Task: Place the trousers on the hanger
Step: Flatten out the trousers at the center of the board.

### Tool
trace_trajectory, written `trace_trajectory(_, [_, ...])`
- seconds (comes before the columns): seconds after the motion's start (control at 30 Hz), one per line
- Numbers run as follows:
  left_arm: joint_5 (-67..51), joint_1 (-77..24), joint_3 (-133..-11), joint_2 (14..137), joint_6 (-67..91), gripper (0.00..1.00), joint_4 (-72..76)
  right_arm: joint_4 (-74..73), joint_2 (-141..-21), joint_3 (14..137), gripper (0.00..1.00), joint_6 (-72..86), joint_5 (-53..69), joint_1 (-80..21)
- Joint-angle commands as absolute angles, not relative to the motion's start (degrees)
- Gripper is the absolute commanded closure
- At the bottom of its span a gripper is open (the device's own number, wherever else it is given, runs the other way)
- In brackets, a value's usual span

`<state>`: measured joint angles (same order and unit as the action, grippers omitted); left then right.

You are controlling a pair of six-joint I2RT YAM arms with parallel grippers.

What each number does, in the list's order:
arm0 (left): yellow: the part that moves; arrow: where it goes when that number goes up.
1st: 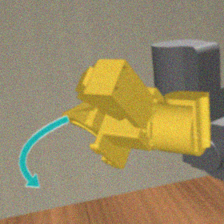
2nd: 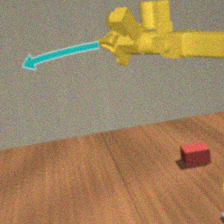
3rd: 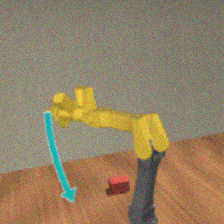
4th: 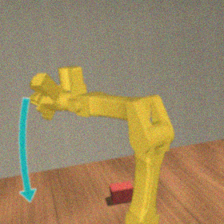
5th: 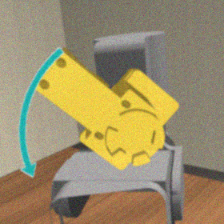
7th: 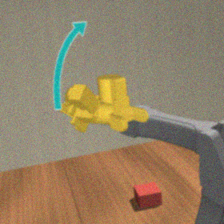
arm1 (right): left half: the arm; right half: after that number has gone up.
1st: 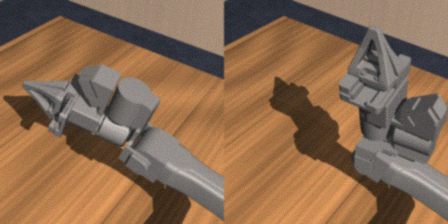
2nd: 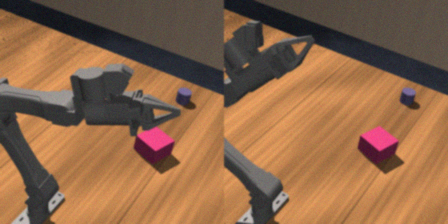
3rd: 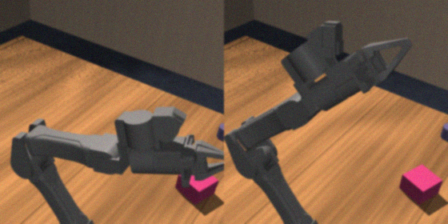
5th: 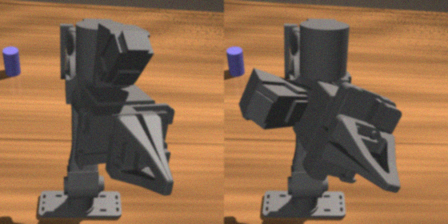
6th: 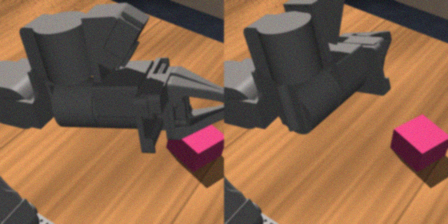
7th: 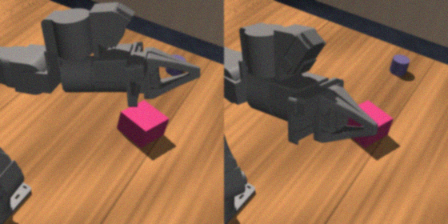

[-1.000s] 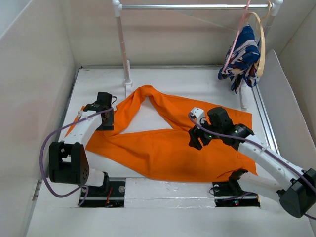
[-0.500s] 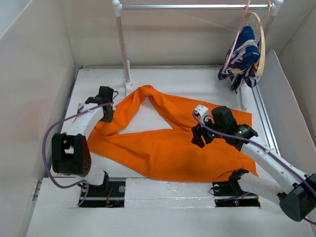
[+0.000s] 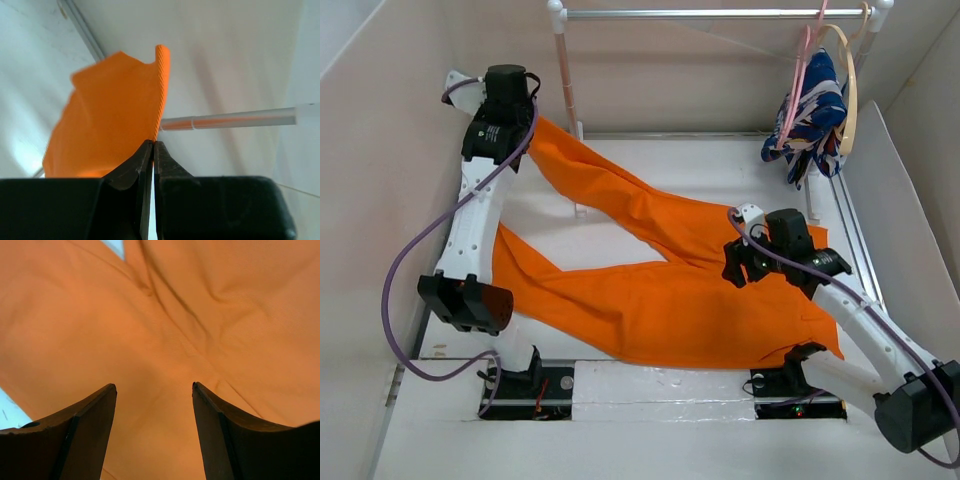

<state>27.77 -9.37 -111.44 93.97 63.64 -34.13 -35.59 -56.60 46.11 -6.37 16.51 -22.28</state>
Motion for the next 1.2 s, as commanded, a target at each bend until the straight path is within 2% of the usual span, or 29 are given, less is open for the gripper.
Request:
trace_trajectory(0.0, [33.1,-9.3,-116.4,92.2,57.0,1.00,-34.5,-35.2,-55.5,46.1,0.33,-5.3,15.5,-20.6])
trace_trajectory(0.17, [36.2,-9.3,-100.8,79.0,57.0,1.00,-28.1,-34.7,-56.6,46.4,0.33,-4.8,15.5,-18.5])
trace_trajectory(0.27, [37.9,-9.3,-96.4,73.7,57.4,1.00,-30.8,-35.3,-57.4,47.3,0.33,-5.0,14.3,-17.0])
trace_trajectory(0.47, [38.8,-9.3,-98.3,73.0,53.9,1.00,-32.6,-34.1,-58.8,47.6,0.33,-4.4,16.3,-15.8])
trace_trajectory(0.63, [33.2,-1.4,-97.5,82.3,50.2,1.00,-27.3,-34.9,-59.1,48.8,0.32,-4.6,15.3,-13.8])
trace_trajectory(0.67, [32.5,0.2,-99.1,84.9,50.1,1.00,-26.7,-35.5,-58.9,49.0,0.33,-4.6,15.1,-13.8])
trace_trajectory(0.7, [30.6,2.4,-101.7,93.3,45.6,1.00,-23.7,-35.9,-57.8,49.5,0.32,-4.7,14.9,-12.2])
trace_trajectory(0.73, [30.6,2.4,-103.9,93.4,45.5,1.00,-23.6,-35.9,-57.7,49.5,0.32,-4.7,14.9,-12.2])
trace_trajectory(0.8, [30.8,4.2,-111.4,104.7,42.7,1.00,-24.1,-36.6,-57.4,50.6,0.32,-4.6,14.1,-12.2])
trace_trajectory(0.83, [31.1,4.2,-122.1,109.2,41.1,1.00,-26.1,-38.2,-57.0,51.2,0.33,-4.5,13.4,-11.7])
trace_trajectory(0.9, [29.5,5.6,-133.7,122.3,41.6,1.00,-37.3,-38.8,-56.3,52.1,0.39,-4.3,11.0,-11.1])
trace_trajectory(0.93, [28.4,6.3,-140.6,125.7,40.3,0.89,-40.5,-38.7,-56.1,52.6,0.51,-4.1,10.4,-9.7])
trace_trajectory(0.97, [28.0,6.3,-142.3,128.2,40.1,0.58,-42.3,-38.7,-55.9,53.1,0.64,-4.0,10.2,-8.6])
trace_trajectory(1.03, [27.9,6.9,-135.8,128.6,41.2,0.27,-40.8,-38.7,-56.7,54.4,0.93,-2.3,9.8,-6.5])
trace_trajectory(1.07, [26.8,6.9,-132.9,127.5,42.5,0.16,-39.8,-38.1,-57.6,54.4,0.96,-1.8,10.8,-4.1])
trace_trajectory(1.13, [24.9,6.2,-126.2,122.0,43.4,0.12,-36.5,-34.6,-58.4,53.5,0.98,-0.2,11.4,-1.7])
trace_trajectory(1.17, [24.2,5.4,-119.1,119.9,43.1,0.10,-32.1,-33.5,-58.9,52.4,0.97,2.2,12.3,1.3])
